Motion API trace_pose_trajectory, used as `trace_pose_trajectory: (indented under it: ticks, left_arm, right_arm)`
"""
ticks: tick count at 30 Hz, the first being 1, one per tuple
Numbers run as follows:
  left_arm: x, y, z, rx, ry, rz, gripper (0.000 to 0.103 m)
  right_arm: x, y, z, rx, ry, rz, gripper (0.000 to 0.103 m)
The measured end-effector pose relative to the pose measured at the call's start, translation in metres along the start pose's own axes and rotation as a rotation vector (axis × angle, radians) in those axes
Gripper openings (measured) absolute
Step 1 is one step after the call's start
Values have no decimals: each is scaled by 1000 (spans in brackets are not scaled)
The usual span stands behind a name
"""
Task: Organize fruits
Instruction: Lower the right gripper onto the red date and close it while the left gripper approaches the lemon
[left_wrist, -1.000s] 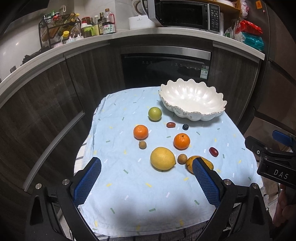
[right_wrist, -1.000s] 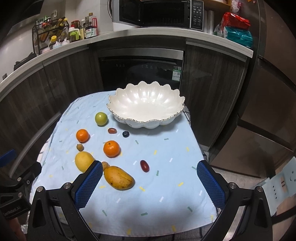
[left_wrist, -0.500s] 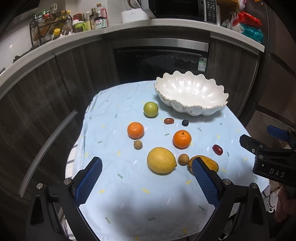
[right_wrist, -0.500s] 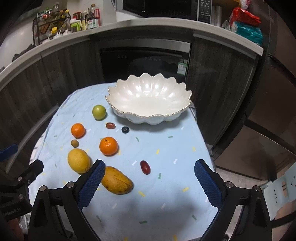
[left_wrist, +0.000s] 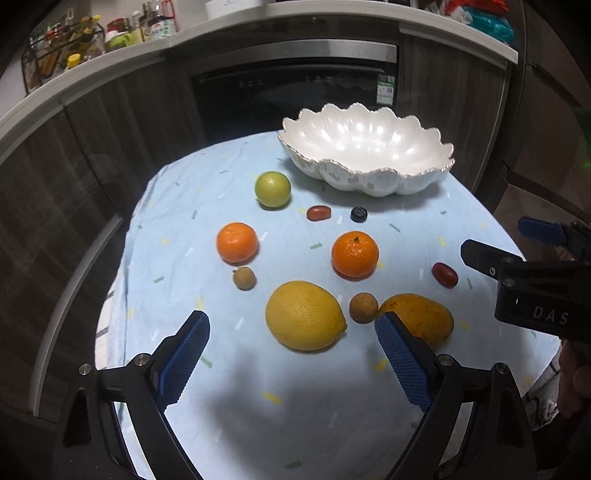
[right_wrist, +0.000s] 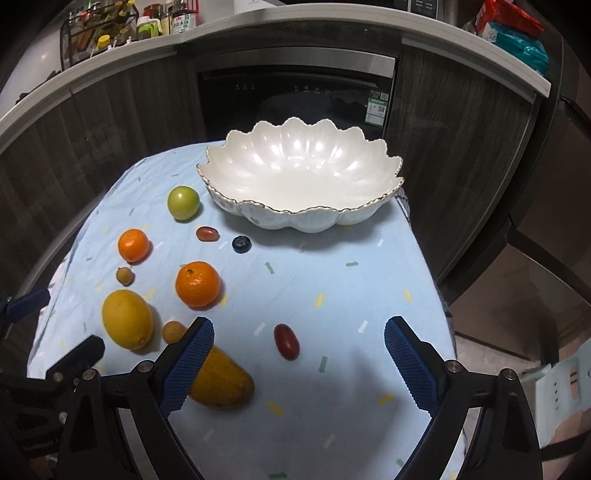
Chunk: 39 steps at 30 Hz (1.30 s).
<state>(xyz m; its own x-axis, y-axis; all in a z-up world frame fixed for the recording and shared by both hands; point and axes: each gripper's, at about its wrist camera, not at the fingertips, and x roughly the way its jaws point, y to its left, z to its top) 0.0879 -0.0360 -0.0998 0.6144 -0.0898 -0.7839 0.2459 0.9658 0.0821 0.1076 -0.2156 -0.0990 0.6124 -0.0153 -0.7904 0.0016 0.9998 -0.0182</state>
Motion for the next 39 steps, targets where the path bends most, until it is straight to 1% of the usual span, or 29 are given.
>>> trace_pose_trajectory:
  ticks: [1, 3, 6, 11, 15, 17, 19, 23, 28, 30, 31, 33, 35, 39]
  left_arm:
    - [4, 0, 0, 2, 5, -4, 94]
    - [10, 0, 0, 2, 16, -17, 94]
    - [19, 0, -1, 6, 25, -24, 93]
    - [31, 1, -1, 19, 32, -39, 92]
    - [41, 0, -1, 32, 42, -53, 90]
    - [45, 0, -1, 33, 48, -59, 85]
    - [49, 1, -2, 30, 57, -69, 83]
    - [55, 1, -5, 28, 71, -81, 81]
    - [63, 1, -6, 24, 85, -88, 81]
    - [66, 1, -7, 19, 90, -91, 81]
    - [68, 1, -6, 17, 92, -93, 81]
    - [70, 1, -6, 16, 97, -99, 77]
    - [72, 0, -6, 17, 101, -103, 73]
    - [77, -1, -7, 13, 107, -103, 68]
  right_arm:
    - [2, 0, 0, -1, 2, 0, 94]
    - [8, 1, -1, -7, 15, 4, 88]
    - [17, 2, -3, -17, 37, 17, 85]
    - [27, 4, -4, -31, 58, 18, 82]
    - [36, 6, -3, -41, 80, 28, 73]
    - [41, 6, -3, -48, 88, 29, 69]
    - [46, 7, -3, -54, 100, 29, 65]
    - [53, 7, -5, -57, 120, 32, 58]
    - [60, 7, -8, -61, 142, 44, 55]
    - [64, 7, -9, -59, 155, 48, 48]
    - [66, 6, -10, -56, 163, 50, 47]
    - [69, 6, -12, -51, 180, 54, 40]
    - [74, 5, -15, -45, 196, 63, 37]
    - [74, 5, -16, -45, 190, 68, 36]
